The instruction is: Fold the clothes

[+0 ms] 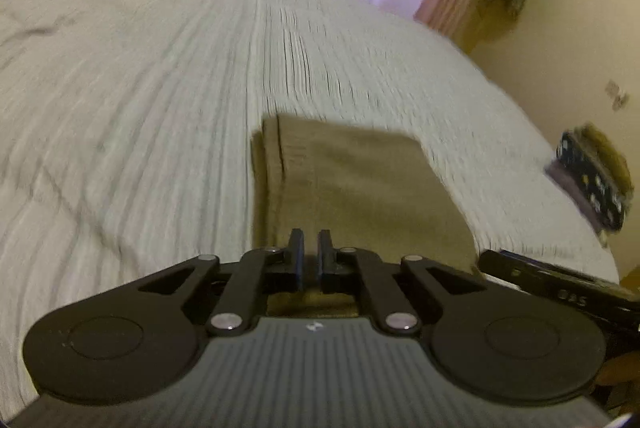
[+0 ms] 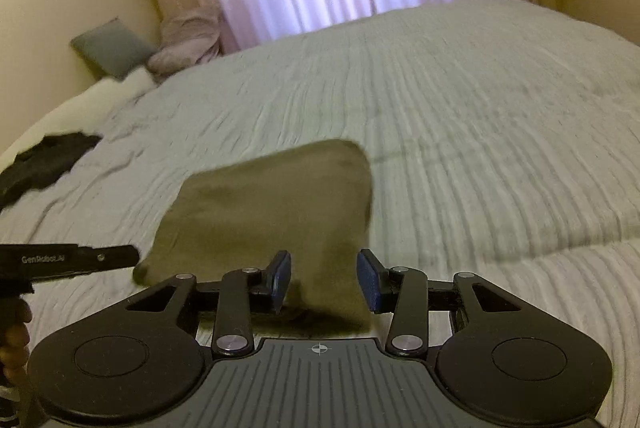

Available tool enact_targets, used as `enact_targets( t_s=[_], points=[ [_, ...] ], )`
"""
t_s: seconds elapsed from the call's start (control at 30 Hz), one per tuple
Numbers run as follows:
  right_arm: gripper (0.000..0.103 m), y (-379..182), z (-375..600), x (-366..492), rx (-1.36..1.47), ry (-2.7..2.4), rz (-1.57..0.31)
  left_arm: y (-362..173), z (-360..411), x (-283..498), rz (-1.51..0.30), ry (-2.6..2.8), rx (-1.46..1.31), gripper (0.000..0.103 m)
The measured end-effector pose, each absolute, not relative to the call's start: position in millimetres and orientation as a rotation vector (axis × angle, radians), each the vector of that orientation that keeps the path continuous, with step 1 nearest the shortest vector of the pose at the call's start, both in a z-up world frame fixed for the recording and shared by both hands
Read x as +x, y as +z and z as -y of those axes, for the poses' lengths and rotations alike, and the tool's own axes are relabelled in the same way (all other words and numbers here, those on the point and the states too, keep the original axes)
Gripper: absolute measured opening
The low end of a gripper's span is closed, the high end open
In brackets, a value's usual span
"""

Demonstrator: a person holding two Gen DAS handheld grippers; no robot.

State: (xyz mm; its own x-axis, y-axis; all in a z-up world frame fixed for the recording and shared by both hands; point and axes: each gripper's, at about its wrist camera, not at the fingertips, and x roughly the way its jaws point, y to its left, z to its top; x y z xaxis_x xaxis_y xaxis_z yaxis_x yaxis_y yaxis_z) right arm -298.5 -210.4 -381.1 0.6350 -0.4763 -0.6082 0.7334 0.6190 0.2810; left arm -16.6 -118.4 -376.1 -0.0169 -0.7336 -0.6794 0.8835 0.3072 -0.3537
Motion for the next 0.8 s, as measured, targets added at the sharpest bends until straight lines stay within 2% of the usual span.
enact_targets(
  t_s=[0.13, 0.37, 0.5, 0.8],
  points=[
    [0.042, -395, 195, -295, 0.579, -0.774, -0.613, -383, 101, -23, -0.978, -1.247, 0.201, 0.003],
    [0.042, -378, 169, -315, 0.589, -0.784, -0.605, -364, 69, -32, -0.981, -1.233, 0.218, 0.005],
    [0.042, -372, 153, -319, 0.584, -0.8, -0.626, -353, 55, -40, -0.968, -1.247, 0.223, 0.025],
    [0.043, -360, 119, -320, 0.567, -0.854, -0.703, -341, 19, -53, -0.951, -1.274, 0.218, 0.029]
  ],
)
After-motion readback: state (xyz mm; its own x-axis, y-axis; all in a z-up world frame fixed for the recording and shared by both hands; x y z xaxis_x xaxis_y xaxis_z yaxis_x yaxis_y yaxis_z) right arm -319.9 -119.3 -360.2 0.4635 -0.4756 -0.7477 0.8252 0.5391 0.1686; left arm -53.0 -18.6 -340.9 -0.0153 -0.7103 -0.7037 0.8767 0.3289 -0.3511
